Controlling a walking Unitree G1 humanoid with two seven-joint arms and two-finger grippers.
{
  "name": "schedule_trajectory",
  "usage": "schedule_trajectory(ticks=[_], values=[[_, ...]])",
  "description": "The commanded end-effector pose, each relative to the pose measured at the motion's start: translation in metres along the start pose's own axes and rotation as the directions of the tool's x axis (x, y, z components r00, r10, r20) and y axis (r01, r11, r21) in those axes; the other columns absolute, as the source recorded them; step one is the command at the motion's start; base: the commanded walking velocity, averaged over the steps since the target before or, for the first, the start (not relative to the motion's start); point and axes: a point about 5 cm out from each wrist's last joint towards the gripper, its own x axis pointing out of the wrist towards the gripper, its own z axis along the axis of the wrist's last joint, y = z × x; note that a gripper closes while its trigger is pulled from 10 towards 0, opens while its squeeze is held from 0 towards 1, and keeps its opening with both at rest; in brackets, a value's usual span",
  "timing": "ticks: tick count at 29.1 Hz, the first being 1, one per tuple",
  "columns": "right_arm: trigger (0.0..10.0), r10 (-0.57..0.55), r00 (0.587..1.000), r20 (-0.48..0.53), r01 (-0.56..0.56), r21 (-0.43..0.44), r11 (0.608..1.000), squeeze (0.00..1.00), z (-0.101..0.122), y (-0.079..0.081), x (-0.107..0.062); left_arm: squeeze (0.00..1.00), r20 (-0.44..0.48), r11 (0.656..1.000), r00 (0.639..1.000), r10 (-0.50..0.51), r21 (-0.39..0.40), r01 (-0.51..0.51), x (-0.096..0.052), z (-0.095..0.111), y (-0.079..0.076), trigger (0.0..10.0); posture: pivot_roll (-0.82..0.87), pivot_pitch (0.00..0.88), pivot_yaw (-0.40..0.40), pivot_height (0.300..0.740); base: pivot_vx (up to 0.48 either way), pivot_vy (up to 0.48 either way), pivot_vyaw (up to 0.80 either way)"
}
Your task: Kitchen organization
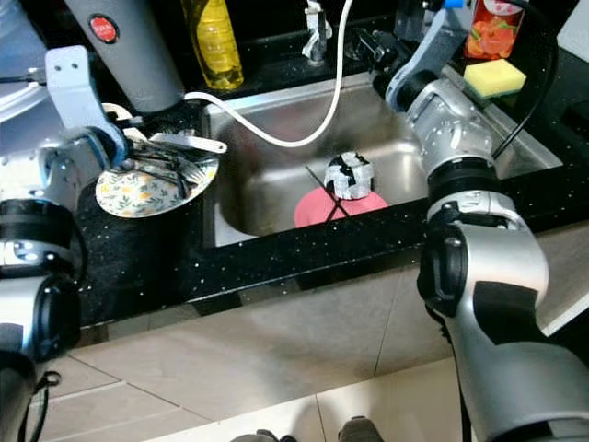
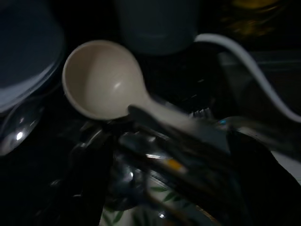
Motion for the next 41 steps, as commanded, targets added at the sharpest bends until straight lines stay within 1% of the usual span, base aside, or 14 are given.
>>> schedule_trajectory(ticks=[1,7,10,13,16,19,23,24,28,32,37,39,40,41], values=[[10.0,0.019,1.000,-0.004,-0.019,-0.001,1.000,0.00,-0.004,0.004,0.002,0.00,-0.012,0.999,0.999,0.038,-0.028,-0.038,0.002,-0.001,0.003,10.0,-0.04,0.053,0.096,0.740,0.000,0.000,0.00],[10.0,0.025,1.000,-0.006,-0.025,0.007,1.000,0.00,-0.004,0.007,0.003,0.00,-0.090,0.988,0.993,0.077,-0.124,-0.087,0.005,-0.016,-0.003,10.0,-0.03,0.055,0.096,0.740,0.000,0.000,0.00],[10.0,0.032,0.999,-0.009,-0.032,0.006,0.999,0.00,-0.005,0.009,0.004,0.00,-0.143,0.983,0.985,0.093,-0.144,-0.114,0.006,-0.034,-0.020,10.0,-0.04,0.061,0.097,0.740,0.000,0.000,0.00],[10.0,0.028,0.999,-0.016,-0.028,0.005,1.000,0.00,-0.006,0.009,0.005,0.00,-0.151,0.992,0.984,0.089,-0.078,-0.101,0.001,-0.051,-0.047,10.0,-0.03,0.067,0.096,0.740,0.000,0.000,0.00],[10.0,0.023,1.000,-0.018,-0.023,0.010,1.000,0.00,-0.007,0.008,0.004,0.00,-0.154,0.994,0.983,0.102,-0.023,-0.107,0.001,-0.060,-0.051,10.0,-0.03,0.071,0.099,0.740,0.000,0.000,0.00],[10.0,0.022,1.000,-0.019,-0.021,0.014,1.000,0.00,-0.008,0.008,0.004,0.00,-0.164,0.989,0.975,0.147,0.001,-0.149,0.003,-0.067,-0.047,10.0,-0.03,0.071,0.100,0.740,0.000,0.000,0.00],[10.0,0.021,1.000,-0.016,-0.021,0.017,1.000,0.00,-0.007,0.008,0.004,0.00,-0.175,0.976,0.961,0.213,-0.009,-0.218,0.004,-0.069,-0.036,7.8,-0.03,0.072,0.106,0.740,0.000,0.000,0.00],[10.0,0.020,1.000,-0.015,-0.020,0.018,1.000,0.00,-0.007,0.007,0.003,0.00,-0.172,0.971,0.958,0.230,-0.017,-0.237,0.003,-0.068,-0.035,6.8,-0.03,0.071,0.107,0.740,0.000,0.000,0.00],[10.0,0.018,1.000,-0.012,-0.017,0.020,1.000,0.00,-0.006,0.006,0.003,0.00,-0.152,0.963,0.954,0.258,-0.043,-0.268,-0.001,-0.064,-0.034,6.8,-0.03,0.072,0.110,0.740,0.000,0.000,0.00],[10.0,0.015,1.000,-0.013,-0.014,0.021,1.000,0.00,-0.007,0.005,0.002,0.00,-0.135,0.934,0.944,0.300,-0.159,-0.320,-0.012,-0.058,-0.040,8.4,-0.03,0.072,0.106,0.740,0.000,0.000,0.00],[10.0,0.018,1.000,-0.015,-0.018,0.023,1.000,0.00,-0.008,0.006,0.003,0.00,-0.180,0.918,0.936,0.304,-0.207,-0.338,-0.010,-0.065,-0.039,8.5,-0.03,0.072,0.103,0.740,0.000,0.000,0.00],[10.0,0.025,1.000,-0.016,-0.025,0.024,0.999,0.00,-0.008,0.009,0.004,0.00,-0.255,0.895,0.916,0.311,-0.246,-0.372,-0.006,-0.080,-0.032,6.0,-0.03,0.070,0.103,0.740,0.000,0.000,0.00],[10.0,0.025,1.000,-0.016,-0.025,0.024,0.999,0.00,-0.008,0.009,0.004,0.00,-0.255,0.895,0.916,0.311,-0.246,-0.372,-0.006,-0.080,-0.032,6.0,-0.03,0.070,0.103,0.740,0.000,0.000,0.00],[10.0,0.027,1.000,-0.016,-0.027,0.024,0.999,0.00,-0.007,0.009,0.004,0.00,-0.288,0.885,0.907,0.308,-0.263,-0.384,-0.004,-0.087,-0.028,5.1,-0.03,0.070,0.103,0.740,0.000,0.000,0.00]])
